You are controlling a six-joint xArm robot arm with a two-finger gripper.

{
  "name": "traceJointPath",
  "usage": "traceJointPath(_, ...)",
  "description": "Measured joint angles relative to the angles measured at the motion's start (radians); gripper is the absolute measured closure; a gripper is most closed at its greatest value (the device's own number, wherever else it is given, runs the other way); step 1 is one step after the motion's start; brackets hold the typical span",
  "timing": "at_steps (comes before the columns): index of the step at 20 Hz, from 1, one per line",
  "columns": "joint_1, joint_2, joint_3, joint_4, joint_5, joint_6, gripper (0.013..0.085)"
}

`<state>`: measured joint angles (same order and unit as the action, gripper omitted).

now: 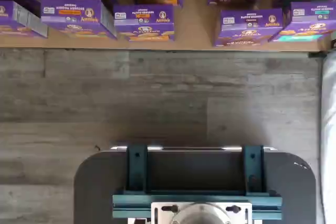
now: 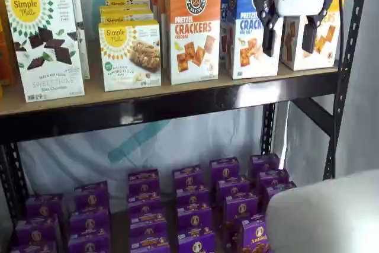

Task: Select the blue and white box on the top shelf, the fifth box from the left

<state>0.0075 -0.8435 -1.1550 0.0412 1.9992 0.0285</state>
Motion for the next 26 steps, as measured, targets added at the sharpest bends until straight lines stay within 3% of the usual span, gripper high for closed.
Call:
traceJointPath(1, -0.012, -0.004, 0.004, 0.014, -0.006, -0.008, 0.013)
traceJointPath(2, -0.083, -0.028, 0.028, 0.088, -0.04, -0.046, 0.013)
traceJointPath(3, -0.127, -0.045, 0.043, 0.138, -0.064, -0.074, 0.013)
traceJointPath(5, -0.133, -0.05, 0.048, 0.151, -0.078, -0.082, 0.013)
traceJointPath(9, -0.114, -0.052, 0.05, 0.128, -0.091, -0.073, 0.013)
traceJointPath(16, -0.045, -0.047, 0.054, 0.033, -0.133, -0.038, 0.013)
traceJointPath(22, -0.037, -0.01, 0.043, -0.016, -0.209, -0.044, 0.013)
traceJointPath(26, -0.053, 0.037, 0.012, -0.027, -0.261, -0.061, 0.013)
